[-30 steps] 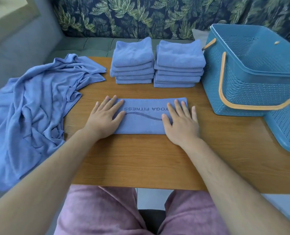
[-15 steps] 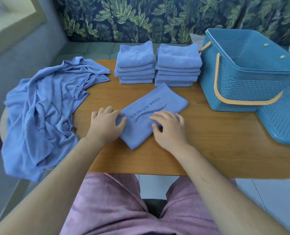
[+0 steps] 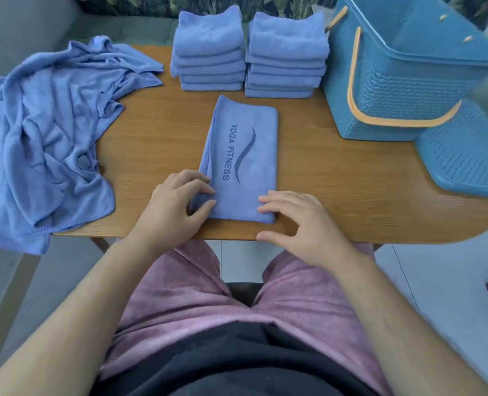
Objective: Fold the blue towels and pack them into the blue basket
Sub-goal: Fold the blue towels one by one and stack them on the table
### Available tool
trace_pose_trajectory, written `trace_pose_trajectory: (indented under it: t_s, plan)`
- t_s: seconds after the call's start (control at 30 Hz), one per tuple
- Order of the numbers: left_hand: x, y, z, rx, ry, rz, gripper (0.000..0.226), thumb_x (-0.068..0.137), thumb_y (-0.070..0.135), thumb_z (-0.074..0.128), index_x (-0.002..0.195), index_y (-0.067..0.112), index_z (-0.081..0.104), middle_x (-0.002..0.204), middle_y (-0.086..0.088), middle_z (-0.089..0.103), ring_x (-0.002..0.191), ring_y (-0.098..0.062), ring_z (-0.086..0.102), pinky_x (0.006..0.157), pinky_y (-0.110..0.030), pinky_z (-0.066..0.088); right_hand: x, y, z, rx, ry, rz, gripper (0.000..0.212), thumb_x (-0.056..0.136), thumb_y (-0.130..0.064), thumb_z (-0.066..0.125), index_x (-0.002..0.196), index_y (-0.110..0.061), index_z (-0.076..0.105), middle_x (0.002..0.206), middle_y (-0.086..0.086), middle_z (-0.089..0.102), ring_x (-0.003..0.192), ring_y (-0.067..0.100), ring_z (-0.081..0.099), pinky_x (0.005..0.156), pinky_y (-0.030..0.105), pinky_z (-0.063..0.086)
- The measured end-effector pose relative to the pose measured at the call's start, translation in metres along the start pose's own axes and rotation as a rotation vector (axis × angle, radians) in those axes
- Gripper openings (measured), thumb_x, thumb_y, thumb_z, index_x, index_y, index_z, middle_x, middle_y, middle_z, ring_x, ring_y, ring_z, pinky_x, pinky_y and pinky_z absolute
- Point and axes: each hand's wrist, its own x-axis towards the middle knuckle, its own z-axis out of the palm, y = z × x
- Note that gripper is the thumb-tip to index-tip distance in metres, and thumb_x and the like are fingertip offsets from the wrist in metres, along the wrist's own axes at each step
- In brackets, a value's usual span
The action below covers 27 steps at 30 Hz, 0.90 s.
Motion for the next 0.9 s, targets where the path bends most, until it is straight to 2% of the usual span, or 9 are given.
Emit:
trace_pose_trajectory:
  t_s: [0.07,0.13,0.27,0.4,0.47,0.6,0.73,0.8,0.9]
  plan:
    - [-0.001,0.0,-0.005,0.071,-0.01,0.078,0.022,0.088,0.039,0.06,0.101,0.024,0.071,0.139,0.008,0.051,0.127,-0.021,0.043,0.105,-0.041,0.038,-0.001,0.0,-0.006,-0.026,-0.047,-0.014,0.057,0.074,-0.064,0.073,0.121,-0.031,0.068,0.136,-0.019,0.06,0.136,0.001,0.045,0.112,0.037,0.034]
    - [-0.001,0.0,-0.011,0.125,-0.034,0.124,0.019,0.087,0.039,0.06,0.099,0.028,0.07,0.144,0.011,0.047,0.133,-0.021,0.038,0.102,-0.04,0.037,-0.003,0.001,-0.01,-0.03,-0.104,-0.022,0.057,0.074,-0.057,0.08,0.124,-0.033,0.067,0.14,-0.02,0.056,0.139,0.002,0.042,0.112,0.039,0.034]
    - [-0.002,-0.004,-0.017,0.019,-0.156,0.193,0.015,0.087,0.03,0.064,0.1,0.024,0.07,0.119,0.015,0.062,0.116,-0.014,0.056,0.092,-0.046,0.047,-0.003,0.004,-0.008,-0.003,-0.097,-0.056,0.05,0.072,-0.052,0.081,0.117,-0.033,0.069,0.133,-0.018,0.061,0.131,0.011,0.051,0.104,0.048,0.042]
    - [-0.007,-0.008,-0.027,-0.023,-0.335,0.138,0.053,0.068,0.06,0.073,0.112,0.032,0.065,0.126,0.021,0.056,0.123,-0.009,0.05,0.101,-0.044,0.043,-0.002,0.004,-0.008,0.051,-0.062,-0.087,0.04,0.071,-0.044,0.084,0.107,-0.028,0.075,0.122,-0.015,0.068,0.118,0.013,0.058,0.097,0.047,0.047]
    - [-0.01,-0.007,-0.028,-0.008,-0.381,0.128,0.058,0.062,0.055,0.074,0.115,0.034,0.062,0.126,0.024,0.051,0.122,-0.008,0.046,0.101,-0.043,0.041,-0.002,0.006,-0.008,0.07,-0.057,-0.084,0.035,0.072,-0.042,0.084,0.102,-0.026,0.077,0.119,-0.014,0.07,0.114,0.013,0.06,0.095,0.046,0.048]
    - [-0.012,-0.001,-0.024,0.063,-0.345,0.196,0.053,0.064,0.024,0.078,0.111,0.038,0.058,0.118,0.022,0.053,0.106,-0.012,0.047,0.091,-0.043,0.045,-0.003,0.004,-0.015,0.087,-0.065,-0.079,0.022,0.084,-0.041,0.076,0.099,-0.025,0.078,0.113,-0.016,0.072,0.112,0.01,0.062,0.093,0.044,0.049]
    - [-0.01,0.005,-0.028,0.019,-0.339,0.244,0.025,0.076,0.034,0.064,0.101,0.031,0.069,0.104,0.017,0.061,0.096,-0.015,0.055,0.084,-0.039,0.048,-0.005,-0.002,-0.026,0.139,-0.056,-0.001,0.021,0.091,-0.039,0.071,0.103,-0.024,0.077,0.103,-0.013,0.073,0.103,0.008,0.065,0.091,0.036,0.051]
    - [-0.009,0.007,-0.032,-0.062,-0.336,0.221,0.015,0.082,0.032,0.067,0.095,0.027,0.071,0.096,0.018,0.064,0.093,-0.009,0.058,0.083,-0.035,0.048,-0.005,-0.006,-0.031,0.188,-0.07,0.064,0.012,0.093,-0.036,0.069,0.099,-0.027,0.075,0.094,-0.015,0.072,0.092,0.009,0.065,0.083,0.033,0.051]
    - [-0.01,0.01,-0.037,-0.175,-0.32,0.141,0.01,0.084,0.031,0.069,0.091,0.025,0.069,0.085,0.015,0.064,0.085,-0.007,0.059,0.078,-0.028,0.046,-0.006,-0.012,-0.037,0.265,-0.108,0.127,0.003,0.094,-0.028,0.07,0.095,-0.027,0.072,0.085,-0.016,0.071,0.081,0.009,0.066,0.072,0.022,0.047]
